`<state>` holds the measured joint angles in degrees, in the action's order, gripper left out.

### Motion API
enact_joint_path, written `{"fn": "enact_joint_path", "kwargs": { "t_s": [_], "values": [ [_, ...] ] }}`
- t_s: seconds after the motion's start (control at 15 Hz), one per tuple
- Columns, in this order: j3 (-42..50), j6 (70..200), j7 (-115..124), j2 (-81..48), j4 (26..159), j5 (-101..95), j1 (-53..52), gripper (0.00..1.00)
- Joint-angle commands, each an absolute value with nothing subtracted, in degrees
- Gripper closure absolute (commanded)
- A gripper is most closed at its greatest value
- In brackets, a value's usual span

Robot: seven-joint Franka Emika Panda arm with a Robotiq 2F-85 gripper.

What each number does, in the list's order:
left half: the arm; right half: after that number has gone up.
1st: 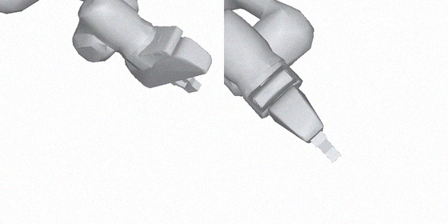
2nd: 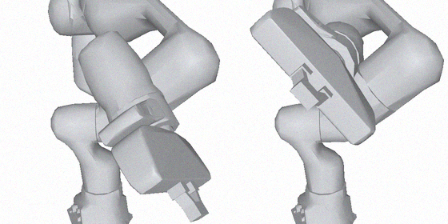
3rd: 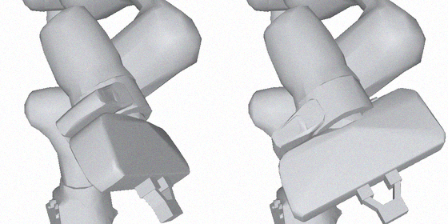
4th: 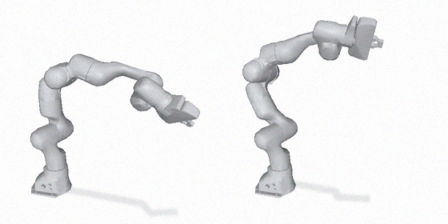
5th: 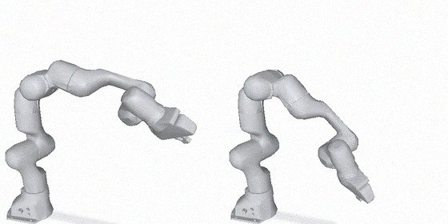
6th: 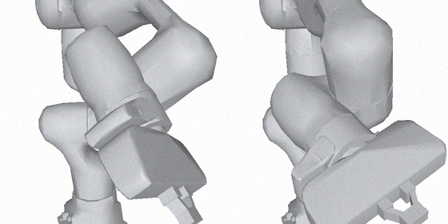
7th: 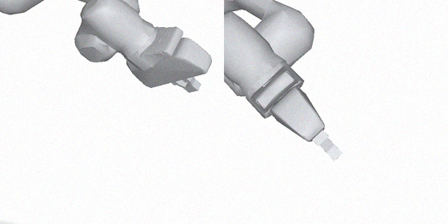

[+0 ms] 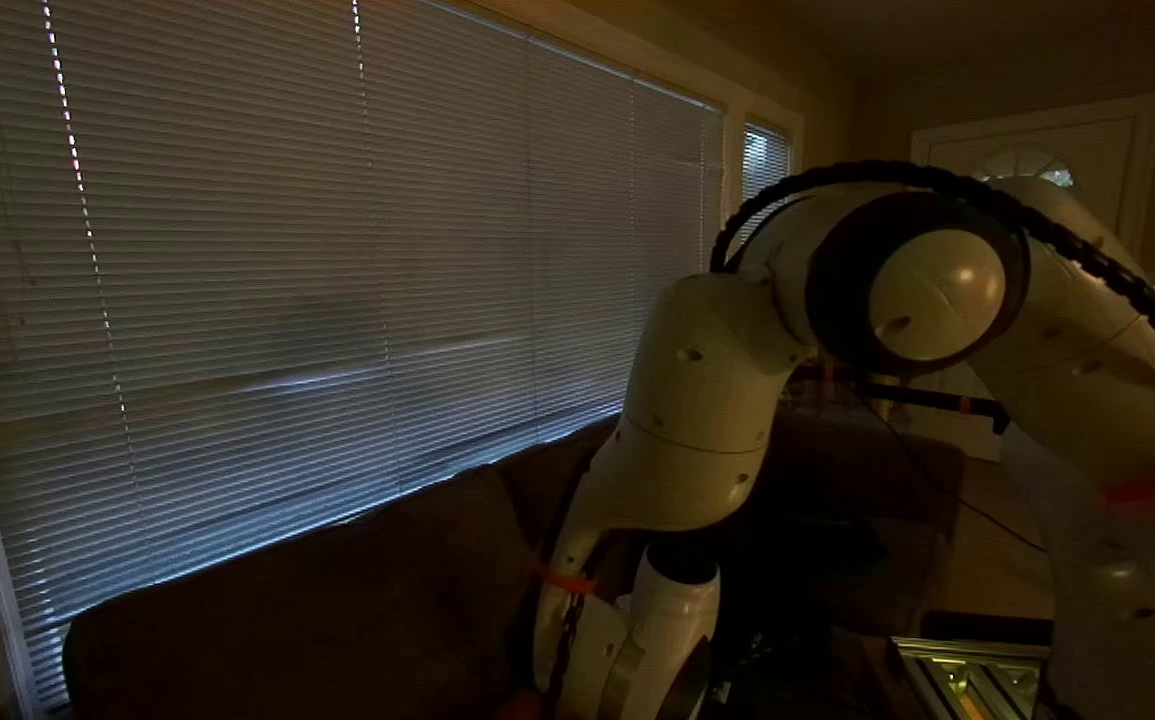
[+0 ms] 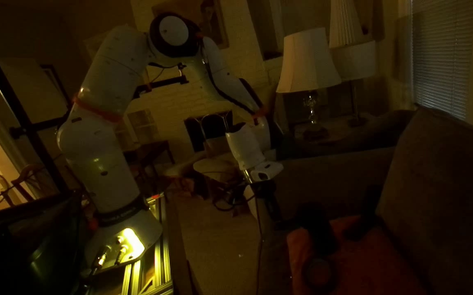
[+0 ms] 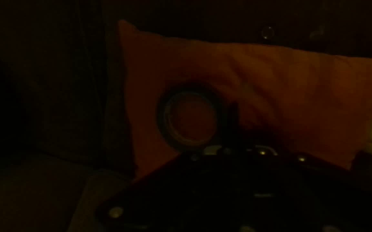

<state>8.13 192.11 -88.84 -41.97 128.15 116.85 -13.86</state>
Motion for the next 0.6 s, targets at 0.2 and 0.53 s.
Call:
{"fn": "enact_joint_path", "kwargs": {
  "t_s": [0.2, 0.53],
  "values": [
    [4.31, 197.81, -84.22, -43.82, 126.71, 111.47, -11.59, 0.99],
    [8.37, 184.51, -83.99, -36.17, 131.78, 111.28, -11.98, 0.99]
  ]
}}
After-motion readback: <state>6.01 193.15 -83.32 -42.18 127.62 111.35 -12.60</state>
